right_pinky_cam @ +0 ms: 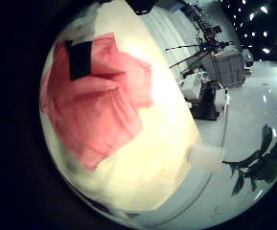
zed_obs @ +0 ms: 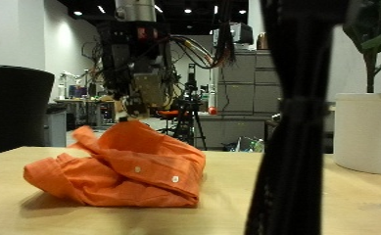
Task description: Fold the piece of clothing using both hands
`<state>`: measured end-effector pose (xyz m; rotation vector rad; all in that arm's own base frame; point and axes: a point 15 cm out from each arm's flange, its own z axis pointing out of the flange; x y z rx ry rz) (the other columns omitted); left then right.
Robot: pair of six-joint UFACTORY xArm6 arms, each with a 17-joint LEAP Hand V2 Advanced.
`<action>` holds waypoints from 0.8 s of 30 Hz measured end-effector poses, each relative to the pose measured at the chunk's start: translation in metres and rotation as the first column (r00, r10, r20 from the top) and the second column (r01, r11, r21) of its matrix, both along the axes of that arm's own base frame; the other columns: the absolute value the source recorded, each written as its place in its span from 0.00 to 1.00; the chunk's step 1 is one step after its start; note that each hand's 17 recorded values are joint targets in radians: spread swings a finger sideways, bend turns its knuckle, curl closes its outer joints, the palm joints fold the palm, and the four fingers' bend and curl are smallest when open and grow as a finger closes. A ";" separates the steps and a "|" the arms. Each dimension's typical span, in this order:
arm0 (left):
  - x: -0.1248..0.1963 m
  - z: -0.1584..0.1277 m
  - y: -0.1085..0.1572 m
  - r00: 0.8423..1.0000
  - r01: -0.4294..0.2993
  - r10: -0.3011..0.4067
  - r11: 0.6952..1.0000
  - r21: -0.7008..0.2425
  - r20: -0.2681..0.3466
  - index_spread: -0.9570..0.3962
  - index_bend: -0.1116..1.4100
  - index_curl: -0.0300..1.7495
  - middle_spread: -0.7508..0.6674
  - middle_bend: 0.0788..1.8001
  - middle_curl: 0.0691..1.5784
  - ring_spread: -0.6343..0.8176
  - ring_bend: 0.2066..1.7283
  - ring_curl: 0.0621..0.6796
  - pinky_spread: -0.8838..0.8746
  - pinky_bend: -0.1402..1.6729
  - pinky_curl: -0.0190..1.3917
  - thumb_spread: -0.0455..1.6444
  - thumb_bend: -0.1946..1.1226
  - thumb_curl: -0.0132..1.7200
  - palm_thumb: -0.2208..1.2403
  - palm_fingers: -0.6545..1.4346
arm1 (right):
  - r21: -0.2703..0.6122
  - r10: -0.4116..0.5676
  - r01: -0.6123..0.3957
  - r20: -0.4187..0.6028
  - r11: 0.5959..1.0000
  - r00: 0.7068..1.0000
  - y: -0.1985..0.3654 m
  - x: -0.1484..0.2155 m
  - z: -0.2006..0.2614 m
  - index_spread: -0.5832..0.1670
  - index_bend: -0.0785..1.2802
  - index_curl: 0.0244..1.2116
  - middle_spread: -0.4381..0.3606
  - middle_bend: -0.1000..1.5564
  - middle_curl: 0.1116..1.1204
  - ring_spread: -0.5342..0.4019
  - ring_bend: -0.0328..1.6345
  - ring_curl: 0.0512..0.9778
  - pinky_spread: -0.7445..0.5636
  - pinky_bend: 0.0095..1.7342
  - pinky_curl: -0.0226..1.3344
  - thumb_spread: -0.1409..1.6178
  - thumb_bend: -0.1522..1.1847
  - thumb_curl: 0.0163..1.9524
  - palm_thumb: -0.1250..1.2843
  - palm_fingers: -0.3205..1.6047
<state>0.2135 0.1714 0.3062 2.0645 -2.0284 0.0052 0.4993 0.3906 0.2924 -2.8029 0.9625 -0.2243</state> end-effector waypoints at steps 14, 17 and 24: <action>-0.010 0.026 -0.038 0.998 0.062 -0.062 0.998 0.019 0.028 0.85 0.18 0.18 0.79 0.07 0.16 0.85 0.11 0.26 0.80 0.23 0.24 0.75 0.14 0.18 0.47 0.32 | 0.098 -0.144 0.153 -0.096 0.983 0.985 -0.114 -0.058 0.151 0.27 0.19 0.27 0.72 0.23 0.27 0.82 0.33 0.28 0.92 0.33 0.43 0.79 0.23 0.24 0.68 0.12; -0.016 0.036 -0.049 0.997 0.068 -0.069 0.997 0.026 0.034 0.85 0.18 0.18 0.79 0.07 0.16 0.85 0.11 0.26 0.80 0.23 0.24 0.75 0.13 0.18 0.47 0.32 | 0.050 -0.212 0.221 -0.144 0.974 0.967 -0.168 -0.093 0.174 0.27 0.17 0.25 0.72 0.21 0.25 0.83 0.29 0.24 0.92 0.29 0.39 0.77 0.22 0.26 0.71 0.12; -0.010 0.045 -0.092 0.995 0.104 -0.104 0.994 0.035 0.009 0.84 0.19 0.19 0.78 0.07 0.16 0.85 0.11 0.26 0.80 0.23 0.24 0.74 0.14 0.18 0.47 0.33 | -0.032 -0.352 0.353 -0.206 0.935 0.913 -0.255 -0.131 0.159 0.29 0.17 0.22 0.72 0.18 0.23 0.85 0.24 0.21 0.92 0.25 0.34 0.75 0.17 0.28 0.71 0.15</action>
